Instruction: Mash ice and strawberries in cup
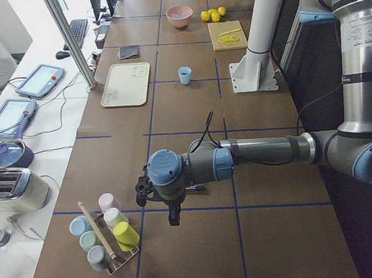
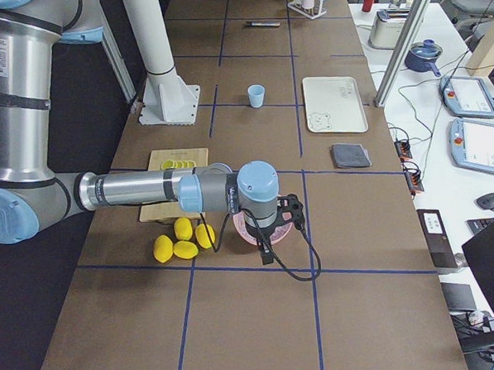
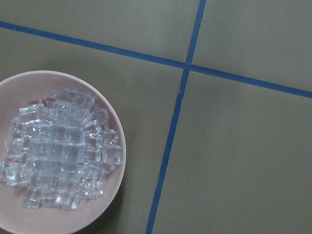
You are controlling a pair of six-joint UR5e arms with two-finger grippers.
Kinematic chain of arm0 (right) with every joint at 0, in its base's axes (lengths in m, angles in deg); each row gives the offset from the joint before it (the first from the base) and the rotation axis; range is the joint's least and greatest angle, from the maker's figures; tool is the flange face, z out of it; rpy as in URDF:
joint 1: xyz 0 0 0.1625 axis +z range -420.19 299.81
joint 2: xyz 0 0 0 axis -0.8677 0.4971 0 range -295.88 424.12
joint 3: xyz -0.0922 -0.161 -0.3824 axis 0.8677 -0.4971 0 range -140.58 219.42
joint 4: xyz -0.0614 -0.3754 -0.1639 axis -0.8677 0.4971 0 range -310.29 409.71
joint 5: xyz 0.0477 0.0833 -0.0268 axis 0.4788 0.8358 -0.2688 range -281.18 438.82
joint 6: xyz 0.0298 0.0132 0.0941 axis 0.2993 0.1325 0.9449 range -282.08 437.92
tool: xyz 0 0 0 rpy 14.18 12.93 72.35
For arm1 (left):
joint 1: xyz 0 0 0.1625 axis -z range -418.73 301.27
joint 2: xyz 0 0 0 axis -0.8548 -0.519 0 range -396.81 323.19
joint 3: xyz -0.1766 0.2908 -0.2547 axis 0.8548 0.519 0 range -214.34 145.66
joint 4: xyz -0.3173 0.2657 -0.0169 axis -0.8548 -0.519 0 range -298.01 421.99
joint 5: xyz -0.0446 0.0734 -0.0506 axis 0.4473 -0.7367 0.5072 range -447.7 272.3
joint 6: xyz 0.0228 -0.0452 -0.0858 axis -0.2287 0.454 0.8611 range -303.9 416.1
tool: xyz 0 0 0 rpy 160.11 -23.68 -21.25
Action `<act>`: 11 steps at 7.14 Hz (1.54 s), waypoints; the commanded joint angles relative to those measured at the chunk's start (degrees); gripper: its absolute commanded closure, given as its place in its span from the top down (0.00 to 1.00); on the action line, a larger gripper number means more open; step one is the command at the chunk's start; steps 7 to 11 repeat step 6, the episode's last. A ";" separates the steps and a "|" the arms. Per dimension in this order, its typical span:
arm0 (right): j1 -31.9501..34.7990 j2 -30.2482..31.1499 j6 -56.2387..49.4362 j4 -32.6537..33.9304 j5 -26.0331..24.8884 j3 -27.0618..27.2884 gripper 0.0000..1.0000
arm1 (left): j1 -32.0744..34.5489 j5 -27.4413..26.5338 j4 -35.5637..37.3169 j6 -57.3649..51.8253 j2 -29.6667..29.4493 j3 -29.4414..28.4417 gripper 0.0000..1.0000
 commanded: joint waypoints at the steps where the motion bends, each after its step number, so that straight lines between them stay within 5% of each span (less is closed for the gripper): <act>1: 0.00 0.00 0.00 0.00 0.00 0.01 0.99 | -0.04 -0.01 -0.03 -0.02 0.04 -0.12 1.00; 11: 0.00 -0.09 0.79 0.00 0.09 0.01 0.99 | -0.04 -2.80 0.06 0.07 0.22 -0.21 1.00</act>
